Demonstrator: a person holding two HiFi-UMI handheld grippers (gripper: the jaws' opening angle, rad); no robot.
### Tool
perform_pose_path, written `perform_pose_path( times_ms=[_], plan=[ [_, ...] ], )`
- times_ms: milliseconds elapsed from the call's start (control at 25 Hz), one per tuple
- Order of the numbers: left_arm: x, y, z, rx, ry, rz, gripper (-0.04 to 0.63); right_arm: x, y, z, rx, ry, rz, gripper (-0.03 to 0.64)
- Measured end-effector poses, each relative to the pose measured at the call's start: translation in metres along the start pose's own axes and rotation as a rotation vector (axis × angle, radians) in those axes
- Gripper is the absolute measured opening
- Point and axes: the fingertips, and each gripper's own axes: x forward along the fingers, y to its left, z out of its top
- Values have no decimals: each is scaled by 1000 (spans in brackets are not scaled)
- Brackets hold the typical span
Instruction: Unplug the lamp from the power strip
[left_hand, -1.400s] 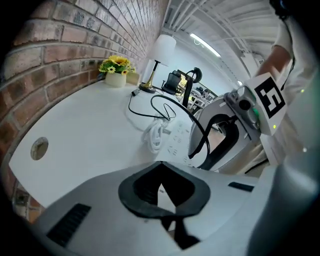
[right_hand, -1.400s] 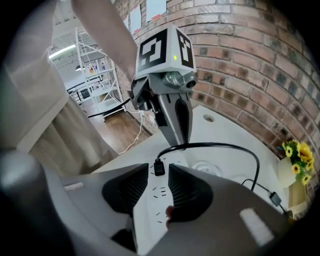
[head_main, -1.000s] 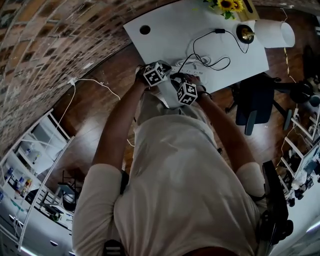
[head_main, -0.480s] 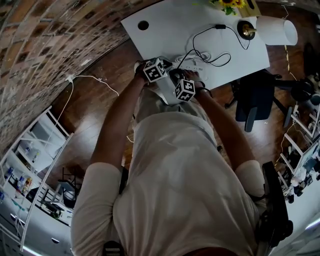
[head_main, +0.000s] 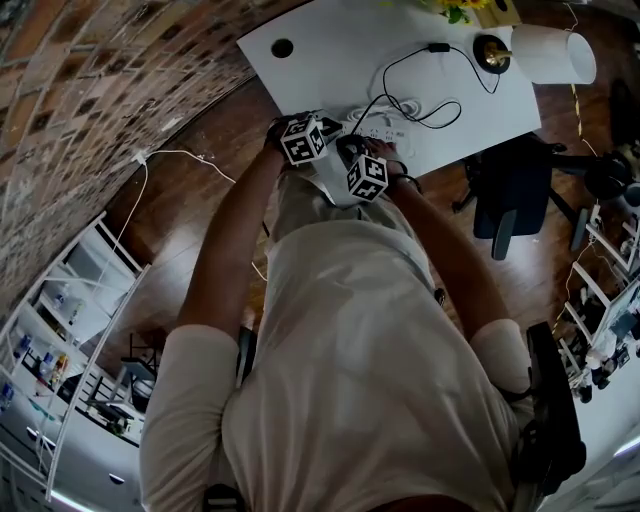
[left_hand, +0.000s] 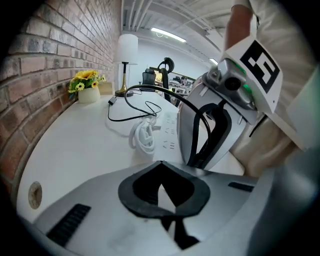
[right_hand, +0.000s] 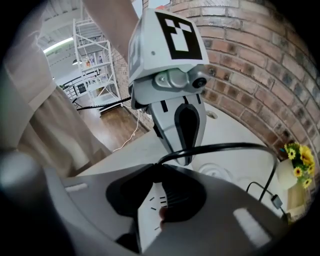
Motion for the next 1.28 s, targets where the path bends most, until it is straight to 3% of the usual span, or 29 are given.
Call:
perform_pose_path(
  times_ms=[360,800,1280],
  plan=[
    [1,-2,-1,127,45,25,0,0,0,0,15,17,4,52],
    [1,-2,1,140,46,108,-3,-2,-1,0,1,30,17,49],
    [3,0,1,137,62,116,-6,-4,-2,0,1,42,19,48]
  ],
)
